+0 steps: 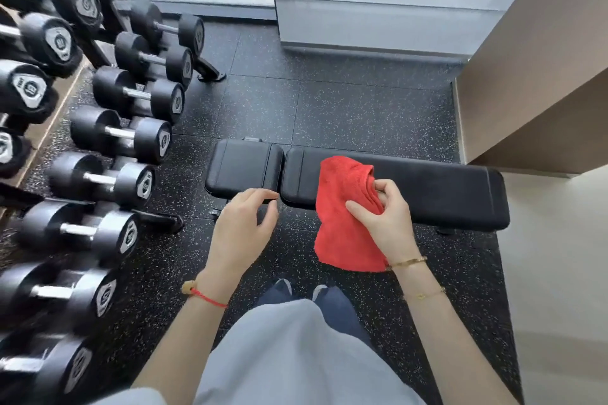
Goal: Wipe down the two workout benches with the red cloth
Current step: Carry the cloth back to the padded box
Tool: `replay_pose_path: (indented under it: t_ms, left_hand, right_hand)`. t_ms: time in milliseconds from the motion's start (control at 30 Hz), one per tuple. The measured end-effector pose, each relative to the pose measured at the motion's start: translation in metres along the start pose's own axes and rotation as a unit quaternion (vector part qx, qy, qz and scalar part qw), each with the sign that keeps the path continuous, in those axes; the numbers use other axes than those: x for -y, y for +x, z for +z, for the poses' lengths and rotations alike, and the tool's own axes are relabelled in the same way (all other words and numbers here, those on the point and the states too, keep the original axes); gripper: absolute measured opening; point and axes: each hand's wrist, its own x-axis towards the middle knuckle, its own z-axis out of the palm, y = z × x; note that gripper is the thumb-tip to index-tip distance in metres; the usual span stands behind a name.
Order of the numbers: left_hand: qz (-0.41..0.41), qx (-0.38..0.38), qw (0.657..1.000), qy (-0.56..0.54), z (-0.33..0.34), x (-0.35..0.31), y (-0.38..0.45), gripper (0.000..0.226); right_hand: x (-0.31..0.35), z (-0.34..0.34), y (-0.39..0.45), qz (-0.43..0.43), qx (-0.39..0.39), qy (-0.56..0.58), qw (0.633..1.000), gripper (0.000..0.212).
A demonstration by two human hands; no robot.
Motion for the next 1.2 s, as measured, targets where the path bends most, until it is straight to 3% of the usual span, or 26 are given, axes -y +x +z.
replay_pose_path:
  t_ms: [300,567,900,1200]
  left_hand:
    - [-0.047,-0.063,0.997,0.007,-0.045,-0.012,-0.053,0.018]
    - [-0.177,-0.171,0.969,-0.005,-0.071,0.007,-0.143,0.019]
    - [-0.351,-0.306,0.885,0.011,-0.103,0.034,-0.297,0.019]
    - [-0.465,-0.388,0.795,0.036,-0.126,0.054,-0.500,0.021]
  right_hand:
    - [0.032,0.016,-0.041,-0.034,0.080,0.005,0.996,0.036]
    - [0.046,0.063,-0.067,-0.078,0.225,-0.036,0.971,0.036]
    - [0.068,0.155,-0.153,-0.156,0.419,-0.072,0.892,0.032]
    - [0.042,0.240,-0.328,-0.185,0.541,-0.092,0.815,0.031]
